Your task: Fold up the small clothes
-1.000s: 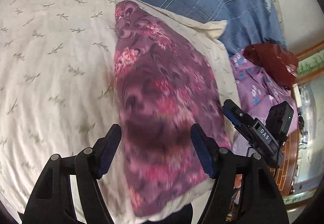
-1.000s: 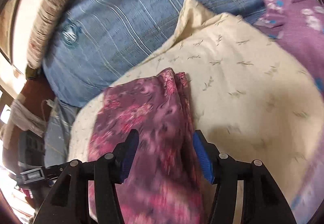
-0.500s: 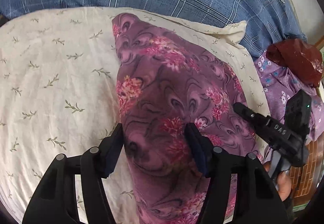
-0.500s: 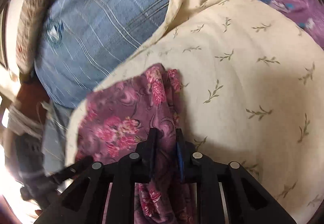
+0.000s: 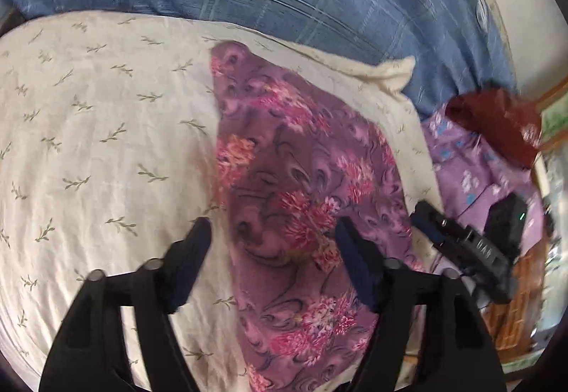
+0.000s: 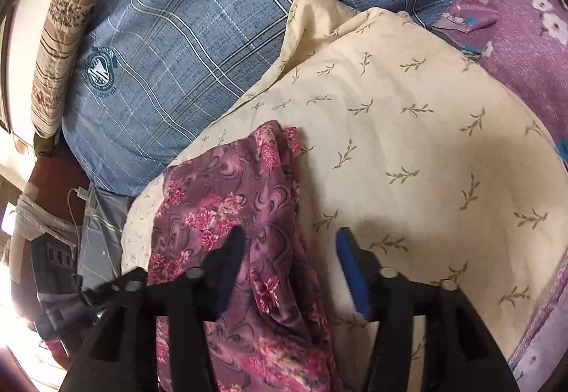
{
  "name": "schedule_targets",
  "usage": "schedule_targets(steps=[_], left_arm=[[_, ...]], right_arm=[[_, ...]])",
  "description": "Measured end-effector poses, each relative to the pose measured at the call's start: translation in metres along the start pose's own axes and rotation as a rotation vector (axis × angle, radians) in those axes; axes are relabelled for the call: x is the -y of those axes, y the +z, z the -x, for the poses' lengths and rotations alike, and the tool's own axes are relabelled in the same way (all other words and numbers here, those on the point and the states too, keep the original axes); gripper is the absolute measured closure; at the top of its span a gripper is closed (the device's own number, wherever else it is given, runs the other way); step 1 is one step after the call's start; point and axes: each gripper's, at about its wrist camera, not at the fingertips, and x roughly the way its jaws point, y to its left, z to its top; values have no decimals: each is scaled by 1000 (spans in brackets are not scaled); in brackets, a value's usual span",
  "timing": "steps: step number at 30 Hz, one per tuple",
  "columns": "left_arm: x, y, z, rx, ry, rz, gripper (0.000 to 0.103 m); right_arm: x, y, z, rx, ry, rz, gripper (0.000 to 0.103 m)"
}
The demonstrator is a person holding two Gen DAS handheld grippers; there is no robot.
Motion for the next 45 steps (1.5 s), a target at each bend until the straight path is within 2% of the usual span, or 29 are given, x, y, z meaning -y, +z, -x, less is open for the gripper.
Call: schedule_targets(steps=[3,5,7,10,11,12,13,15,16,17,19,20,21,22,23,25,27,28,30,31,32,33,34,35,36,37,41,45], left_arm=[[-22,10,6,6,-22,89,26],[-32,18,0,-22,-61,150,26],[-34,23,-12,-50,-86,179,26],[-24,30,-36,-86,-72,179,26],[-17,33,-45,-100,-75,165,26],[-11,35,-49,-100,-77,153,27],[-6,37,-49,-90,-79,137,27],[5,44,-47,-40,-54,85,27],[7,46,-49,-28,-30,70,27],[8,49,-55,-32,-4,59,27],[4,48,-65,-84,18,67,28],[0,43,-65,-111,-24,77,28],[-4,37,-60,-118,-75,76,28],[-7,32,-55,-121,-93,69,28],[-10,25,-48,-128,-117,59,28],[-14,11,-39,-156,-197,58,25],[-16,-3,-37,-177,-251,72,20],[-16,-9,-41,-189,-265,90,19],[-15,-16,-52,-209,-271,125,19],[-16,-18,-54,-202,-258,132,19],[-15,-21,-54,-186,-235,145,22],[-14,-20,-53,-172,-225,148,32],[-12,-21,-47,-153,-219,144,47],[-10,-22,-39,-135,-201,124,53],[-10,-25,-32,-119,-190,108,64],[-9,-26,-26,-102,-183,90,69],[-17,-29,7,-25,-182,82,72],[-37,-15,56,86,-190,93,72]], right_arm=[[1,4,0,8,28,2,44],[-2,12,-9,-4,39,7,42],[-6,21,-25,-14,41,7,42],[-9,32,-50,-5,24,-15,42],[-13,36,-60,-13,31,-24,50],[-19,39,-71,-46,47,-15,64],[-27,40,-75,-61,35,15,87],[-47,47,-66,0,25,124,87],[-48,49,-62,26,23,137,87],[-43,52,-64,24,-3,124,87],[-24,52,-83,-80,-95,92,83],[-19,49,-83,-94,-89,84,75],[-13,46,-75,-78,-53,67,71],[-7,41,-62,-53,-9,42,67],[0,37,-48,-44,45,17,56],[13,22,-28,-61,148,6,43],[20,7,-20,-93,206,14,41],[24,-6,-23,-146,263,19,41],[24,-27,-34,-222,306,26,41],[17,-37,-33,-188,282,83,44],[6,-43,-27,-147,231,148,54],[-5,-46,-24,-140,204,172,65],[-13,-48,-19,-127,190,181,77],[-18,-49,-16,-118,170,199,80],[-24,-51,-12,-110,143,221,81],[-33,-53,-9,-105,114,240,81],[-69,-63,6,-73,86,291,82],[-120,-64,19,-26,150,340,82]])
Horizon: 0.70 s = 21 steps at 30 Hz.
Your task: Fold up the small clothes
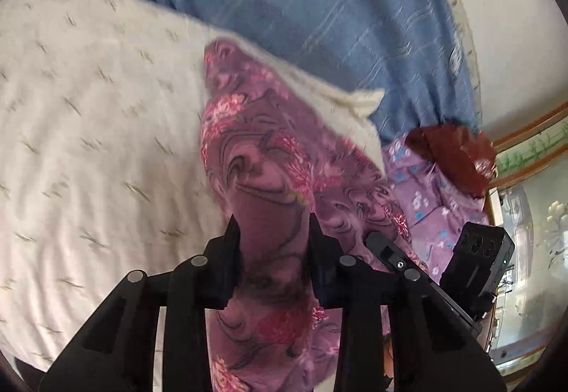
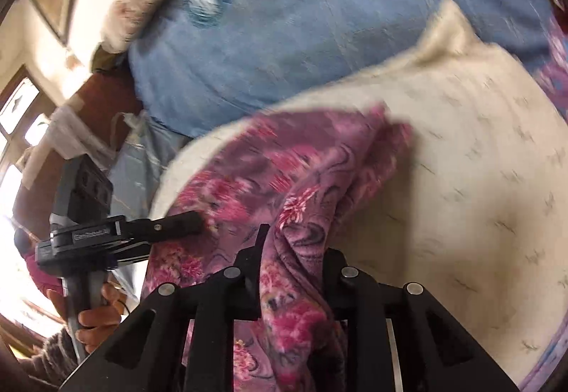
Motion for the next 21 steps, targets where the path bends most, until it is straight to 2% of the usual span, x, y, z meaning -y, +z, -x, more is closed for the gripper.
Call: schedule_targets(steps=[4,7,9,10,12,13,14,15,16,19,20,21], left_arm=[[-15,21,62,148,-8,-16,72],[-35,28,83,211,55,-48,67],[-58,29,72,193,134,-44,61],[-72,29,63,164,159,-25,59],[-111,25,34,62,227,30,59],[-133,22,18,9,260,60,56],[-145,19,13,-14,222,82,56],[-156,16,15,-13,163,114,55],[-162,16,21,-10,119,134,55],[-162,18,48,11,84,91,54],[-158,16,57,23,77,63,46],[-154,12,63,29,66,46,34]], right_arm=[[-55,17,0,77,77,95,83],[-84,21,-20,131,116,144,82],[-83,15,-48,95,99,139,81],[-75,8,-76,30,58,105,79],[-54,-9,-123,-104,-44,46,79],[-45,-17,-140,-158,-97,30,73],[-36,-24,-144,-147,-85,1,71],[-31,-25,-136,-106,-52,-38,67],[-26,-23,-129,-103,-30,-80,65],[-26,-15,-94,-68,-1,-95,63],[-28,-15,-88,-68,7,-82,63],[-30,-17,-82,-68,18,-68,63]])
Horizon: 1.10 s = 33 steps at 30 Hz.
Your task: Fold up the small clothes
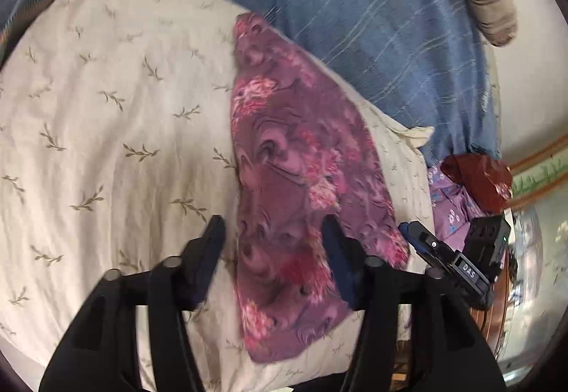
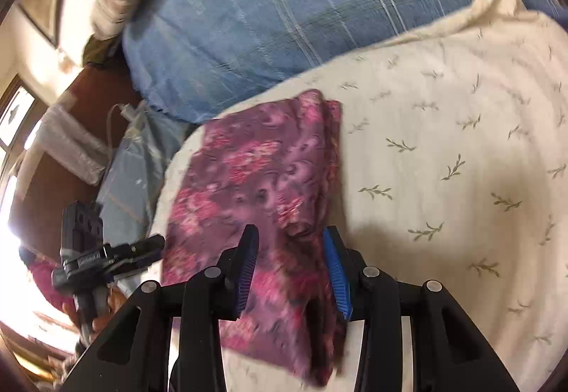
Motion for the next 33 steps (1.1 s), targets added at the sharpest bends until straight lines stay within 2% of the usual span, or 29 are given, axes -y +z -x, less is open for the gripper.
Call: schedule_targets(steps=[1,3,4,5,9,10,12,13,15,17,18,21,23,27,29,33], left_arm=[[0,-5,6,2,-10,-13,25],[9,-17,4,-23,-16,-43,23],[14,-23,-1,-43,-13,-56,23],[17,-31,-6,-68,0,-66,23],[20,-51,-21,-106,106,-109,23],[17,-53,-23,-110,123,-106,23],[13,-55,-27,-109,127,-99,23],[14,-55,-25,-104,132,-102,23],[19,-56,-21,-107,153,-123,23],[24,-55,-17,-108,121,-142,24],[26,-53,-9,-96,98,-153,24],[33,-39,21,-8,41,-187,24],[38,-20,30,34,55,-202,24],[44,30,6,5,114,-174,24],[43,53,-14,-27,142,-154,24],[40,76,-51,-56,181,-112,24]], right_arm=[[-4,-4,2,-2,3,15,63],[-8,-12,-5,-25,-18,37,64],[-12,-20,-14,-51,-51,64,84],[-15,-25,-20,-61,-94,108,90],[-26,-29,8,77,-58,127,91],[-22,-27,7,75,-74,118,91],[-3,-27,-16,-17,-152,77,89],[5,-30,-25,-46,-159,54,85],[10,-30,-19,-11,-152,13,78],[11,-27,-13,-14,-128,-25,72],[12,-25,-7,-12,-111,-41,72],[13,-13,10,43,-81,-65,70],[14,0,15,73,-57,-96,66],[4,34,-12,58,-50,-104,64],[2,48,-31,51,-76,-106,64],[5,70,-69,13,-130,-113,64]])
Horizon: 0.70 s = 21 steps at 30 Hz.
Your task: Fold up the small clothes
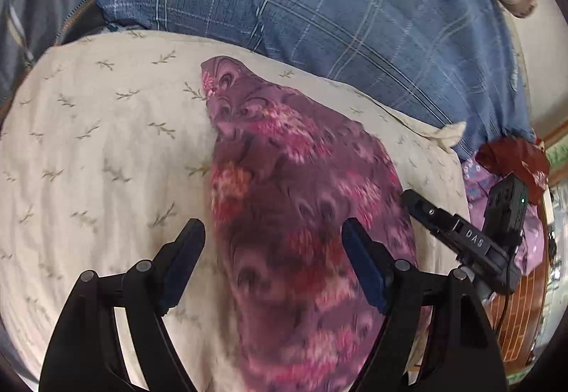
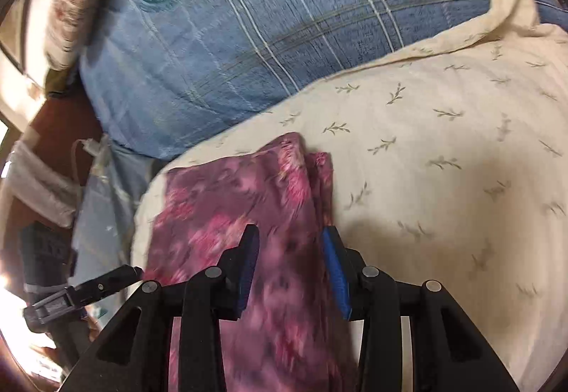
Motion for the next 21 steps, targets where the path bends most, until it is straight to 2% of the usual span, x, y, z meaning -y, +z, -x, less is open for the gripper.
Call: schedule_targets(steps=[1,3,4,5,6,7,9,12,14,15,16,17,21], left_arm=[[-1,5,-11,-12,6,12,24],[-5,10,-34,-38,48,28,24],[-8,9,-42,-53,59,33,23],[-12,9,-53,-69,59,46,23],[-11,9,-53,-31,57,38,20],[-8,10,-52,-11,69,22,20],[-4,10,-51,-20,84,13,21],[-12,2,-35,-33,17,64,21],[-18,-9,-19,-11,-17,94,21],[-18,-17,-11,-1,-9,97,21],[-18,-26,-2,7,2,91,21],[-16,-34,4,14,17,82,20],[2,-68,22,10,179,25,20]], right_arm=[[0,3,-8,-4,1,-4,65],[-4,7,-12,44,12,42,88],[-6,8,-16,56,-23,77,98],[-4,8,-22,44,-44,79,98],[3,7,-33,13,-63,63,98],[8,7,-42,-16,-59,52,100],[11,8,-43,-10,-39,39,100],[1,4,-26,22,-55,47,88],[-6,-5,-12,22,-65,56,65],[-10,-11,-4,24,-76,62,59],[-16,-20,4,24,-98,77,48],[-22,-29,12,20,-118,100,42],[-35,-71,47,11,-208,205,34]])
